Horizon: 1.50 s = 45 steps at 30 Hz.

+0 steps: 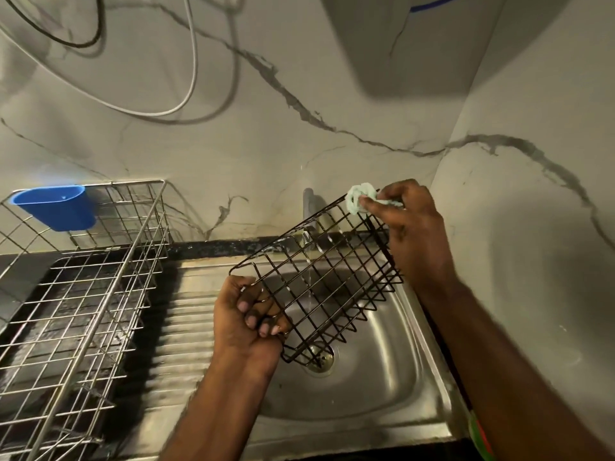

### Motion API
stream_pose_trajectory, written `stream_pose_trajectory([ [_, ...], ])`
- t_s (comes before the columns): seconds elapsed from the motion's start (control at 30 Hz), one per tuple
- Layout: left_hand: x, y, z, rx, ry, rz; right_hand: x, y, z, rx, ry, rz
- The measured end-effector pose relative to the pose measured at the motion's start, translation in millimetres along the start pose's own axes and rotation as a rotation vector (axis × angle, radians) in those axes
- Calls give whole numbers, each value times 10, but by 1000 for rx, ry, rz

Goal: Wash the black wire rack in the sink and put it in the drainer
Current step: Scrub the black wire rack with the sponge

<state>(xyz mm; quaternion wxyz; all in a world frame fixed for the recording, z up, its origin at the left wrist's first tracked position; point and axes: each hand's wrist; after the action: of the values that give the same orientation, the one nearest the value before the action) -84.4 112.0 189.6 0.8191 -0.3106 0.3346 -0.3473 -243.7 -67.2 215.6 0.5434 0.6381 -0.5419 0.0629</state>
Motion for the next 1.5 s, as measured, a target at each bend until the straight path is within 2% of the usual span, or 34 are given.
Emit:
stream_pose_trajectory([
  [0.13,28,-24,-9,-4,3,1,-144,52,-440,94,122,-41],
  [0.23,28,-52,-31,9,0,13,-274,40,-712,115,307,-253],
  [0.3,30,-59,-44,23,-7,17,-327,-3,-828,178,334,-393],
  [0.33,31,-55,-51,30,-7,19,-336,-35,-860,166,356,-408],
  [0.53,2,-43,-35,29,13,-47,-193,-63,-652,8,353,-243],
  [0.63,13,-15,-41,11,22,-54,-127,-92,-476,3,309,-161],
  [0.8,20,32,-29,-2,29,-65,41,-13,-114,-26,137,14],
  [0.97,38,38,-63,6,29,-41,160,27,221,-49,-95,65],
  [1.07,50,45,-71,2,29,-30,115,81,142,-37,-108,118],
  [1.13,76,50,-68,-4,21,-8,36,106,-40,29,-43,93],
  [1.3,104,14,-66,9,6,67,-337,94,-580,124,271,-262],
  [1.4,74,-31,-38,-60,8,112,-517,23,-741,182,394,-327],
  [1.5,48,-37,1,-107,16,147,-593,-53,-781,92,522,-380],
])
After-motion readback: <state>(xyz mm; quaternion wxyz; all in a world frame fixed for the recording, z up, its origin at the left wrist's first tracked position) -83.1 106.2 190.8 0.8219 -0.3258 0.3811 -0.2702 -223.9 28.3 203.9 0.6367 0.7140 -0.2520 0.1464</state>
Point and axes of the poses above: each hand's wrist, its own x-axis towards the middle knuckle, its own y-axis out of the back of the hand, z = x × y, and after that the axes turned 6 degrees about -y, right-handed
